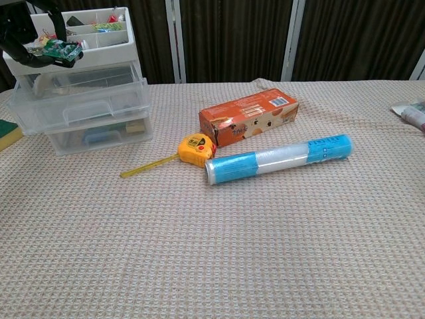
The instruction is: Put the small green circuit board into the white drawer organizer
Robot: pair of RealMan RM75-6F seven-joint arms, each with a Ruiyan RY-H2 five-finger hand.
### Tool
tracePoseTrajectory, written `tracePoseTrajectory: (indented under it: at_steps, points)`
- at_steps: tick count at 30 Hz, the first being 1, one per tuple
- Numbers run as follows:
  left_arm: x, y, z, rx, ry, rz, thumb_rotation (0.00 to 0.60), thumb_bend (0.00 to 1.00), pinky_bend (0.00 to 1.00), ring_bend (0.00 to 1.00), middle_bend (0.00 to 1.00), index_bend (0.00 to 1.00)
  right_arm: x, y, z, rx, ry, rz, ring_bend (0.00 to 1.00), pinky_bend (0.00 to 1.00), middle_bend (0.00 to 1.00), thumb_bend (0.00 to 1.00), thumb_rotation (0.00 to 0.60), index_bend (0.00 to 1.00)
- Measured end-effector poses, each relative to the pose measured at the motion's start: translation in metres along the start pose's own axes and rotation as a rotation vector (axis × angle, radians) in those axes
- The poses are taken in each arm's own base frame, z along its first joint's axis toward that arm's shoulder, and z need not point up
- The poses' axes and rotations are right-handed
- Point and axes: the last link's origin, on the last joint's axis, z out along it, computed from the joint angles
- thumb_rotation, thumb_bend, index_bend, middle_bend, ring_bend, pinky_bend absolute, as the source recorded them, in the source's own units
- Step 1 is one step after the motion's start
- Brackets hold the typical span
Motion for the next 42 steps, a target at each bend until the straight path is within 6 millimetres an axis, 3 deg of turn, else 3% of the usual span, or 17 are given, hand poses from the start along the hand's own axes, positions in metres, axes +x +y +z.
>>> tracePoseTrajectory:
  at_steps: [4, 9, 14, 19, 22, 25, 28, 33, 34, 36, 42]
  points:
    - [-0.004, -0.002, 0.008, 0.022, -0.018, 0.006, 0.600, 0.47, 0.69, 0.89, 0.97, 0.54, 0.000, 0.000, 0.000, -0.001, 0.000, 0.001, 0.00, 0.00, 0.00, 0.01, 0.600, 0.01]
    - [-0.010, -0.001, 0.012, 0.032, -0.047, 0.018, 0.600, 0.23, 0.69, 0.89, 0.96, 0.49, 0.000, 0.001, 0.000, -0.001, 0.001, 0.001, 0.00, 0.00, 0.00, 0.01, 0.600, 0.01]
    - [-0.014, -0.001, 0.010, 0.032, -0.060, 0.041, 0.600, 0.09, 0.68, 0.88, 0.96, 0.41, 0.000, 0.000, 0.000, 0.000, 0.002, 0.002, 0.00, 0.00, 0.00, 0.01, 0.600, 0.01]
    - [-0.018, -0.005, 0.008, 0.039, -0.065, 0.044, 0.600, 0.05, 0.68, 0.87, 0.94, 0.37, 0.000, 0.000, 0.000, 0.000, 0.003, 0.002, 0.00, 0.00, 0.00, 0.01, 0.600, 0.01]
    - [-0.018, -0.008, 0.006, 0.036, -0.062, 0.050, 0.600, 0.05, 0.64, 0.82, 0.88, 0.34, 0.000, 0.000, 0.000, -0.001, 0.003, 0.001, 0.00, 0.00, 0.00, 0.01, 0.600, 0.01]
    - [-0.016, -0.008, 0.003, 0.021, -0.044, 0.053, 0.600, 0.12, 0.54, 0.70, 0.73, 0.28, 0.000, 0.000, 0.000, 0.000, 0.003, 0.001, 0.00, 0.00, 0.00, 0.01, 0.600, 0.01]
    - [-0.013, -0.007, -0.002, -0.010, -0.021, 0.069, 0.600, 0.30, 0.44, 0.54, 0.54, 0.26, 0.000, 0.000, 0.000, -0.001, 0.004, 0.001, 0.00, 0.00, 0.00, 0.01, 0.600, 0.01]
    - [-0.006, -0.003, -0.015, -0.100, 0.027, 0.123, 0.600, 0.90, 0.37, 0.35, 0.31, 0.26, 0.000, 0.000, 0.000, 0.000, 0.005, 0.000, 0.00, 0.00, 0.00, 0.01, 0.600, 0.01]
    - [-0.005, -0.002, -0.018, -0.121, 0.037, 0.135, 0.600, 0.95, 0.37, 0.34, 0.29, 0.26, 0.000, 0.000, 0.000, -0.001, 0.006, 0.000, 0.00, 0.00, 0.00, 0.01, 0.600, 0.01]
    - [-0.004, 0.000, -0.025, -0.173, 0.061, 0.168, 0.600, 1.00, 0.35, 0.31, 0.26, 0.26, 0.000, 0.000, 0.000, -0.003, 0.007, 0.000, 0.00, 0.00, 0.00, 0.01, 0.600, 0.01]
    - [-0.012, 0.002, -0.053, -0.328, 0.105, 0.294, 0.600, 1.00, 0.24, 0.13, 0.11, 0.26, 0.001, 0.000, 0.000, -0.008, 0.015, 0.002, 0.00, 0.00, 0.00, 0.01, 0.600, 0.01]
